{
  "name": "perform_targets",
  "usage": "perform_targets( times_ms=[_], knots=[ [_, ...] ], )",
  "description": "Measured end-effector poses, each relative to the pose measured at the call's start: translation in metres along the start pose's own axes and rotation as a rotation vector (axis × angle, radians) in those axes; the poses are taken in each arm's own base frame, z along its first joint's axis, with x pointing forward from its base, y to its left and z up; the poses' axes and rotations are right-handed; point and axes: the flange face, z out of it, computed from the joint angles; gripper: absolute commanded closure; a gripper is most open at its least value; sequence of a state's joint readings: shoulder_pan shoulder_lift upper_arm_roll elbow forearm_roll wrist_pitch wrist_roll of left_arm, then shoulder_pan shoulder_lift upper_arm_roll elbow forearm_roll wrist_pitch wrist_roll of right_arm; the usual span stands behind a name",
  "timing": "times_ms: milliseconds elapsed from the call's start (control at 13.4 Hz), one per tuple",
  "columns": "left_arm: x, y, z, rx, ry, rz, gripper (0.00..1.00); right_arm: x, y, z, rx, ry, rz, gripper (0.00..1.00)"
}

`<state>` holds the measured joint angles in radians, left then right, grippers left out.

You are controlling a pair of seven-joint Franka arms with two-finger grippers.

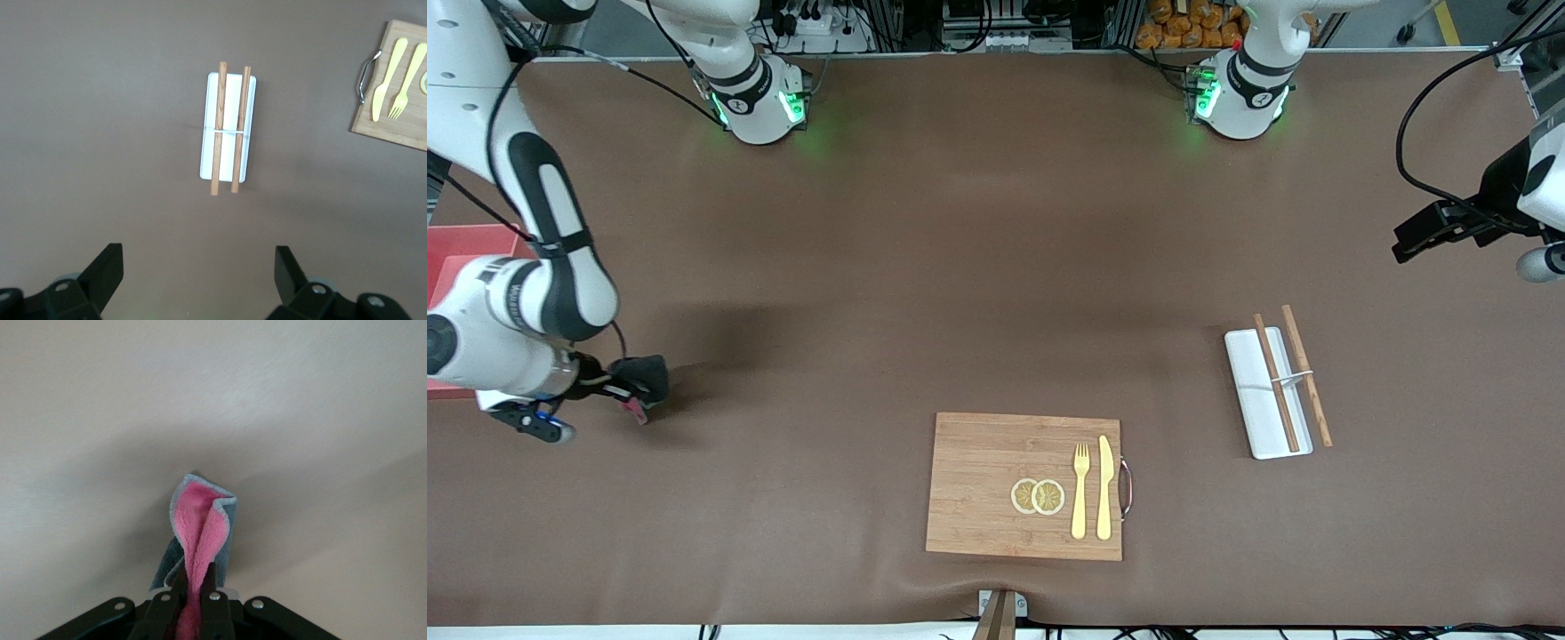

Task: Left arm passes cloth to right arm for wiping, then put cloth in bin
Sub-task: 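Position the held cloth over the pink bin with the right gripper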

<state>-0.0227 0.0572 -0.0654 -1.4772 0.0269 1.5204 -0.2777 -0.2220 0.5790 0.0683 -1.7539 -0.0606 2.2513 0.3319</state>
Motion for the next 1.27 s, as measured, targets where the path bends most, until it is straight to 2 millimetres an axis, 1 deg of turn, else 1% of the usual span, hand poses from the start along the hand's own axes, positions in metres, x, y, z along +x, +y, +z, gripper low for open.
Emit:
perform_targets(
  times_ms=[298, 671, 820, 894, 969, 1043, 1118, 1192, 1267],
  knots=[
    [-0.004, 0.001, -0.001, -0.004, -0.002, 0.002, 0.0, -0.025, -0.054, 0.006, -0.006, -0.026, 0.144, 1.0],
    [-0.001, 0.005, 0.011, -0.004, -0.009, 0.008, 0.0, -0.07, -0.142, 0.001, -0.012, -0.033, 0.31, 1.0],
    [-0.001, 0.009, 0.012, -0.005, -0.009, 0.016, 0.0, -0.093, -0.181, -0.001, -0.007, -0.032, 0.401, 1.0],
    [-0.002, 0.011, 0.011, -0.005, -0.008, 0.02, 0.0, -0.107, -0.203, -0.003, -0.004, -0.029, 0.428, 1.0],
    [-0.002, 0.011, 0.011, -0.005, -0.008, 0.02, 0.0, -0.119, -0.22, -0.005, -0.003, -0.025, 0.44, 1.0],
    [-0.002, 0.011, 0.011, -0.005, -0.008, 0.02, 0.0, -0.124, -0.228, -0.007, 0.0, -0.021, 0.446, 1.0],
    [-0.002, 0.011, 0.011, -0.005, -0.008, 0.02, 0.0, -0.121, -0.227, -0.012, 0.001, -0.019, 0.451, 1.0],
    [-0.002, 0.011, 0.011, -0.005, -0.008, 0.021, 0.0, -0.116, -0.221, -0.02, -0.013, -0.025, 0.456, 1.0],
    [-0.003, 0.012, 0.01, -0.006, -0.007, 0.021, 0.0, -0.108, -0.212, -0.034, -0.039, -0.043, 0.44, 1.0]
  ],
)
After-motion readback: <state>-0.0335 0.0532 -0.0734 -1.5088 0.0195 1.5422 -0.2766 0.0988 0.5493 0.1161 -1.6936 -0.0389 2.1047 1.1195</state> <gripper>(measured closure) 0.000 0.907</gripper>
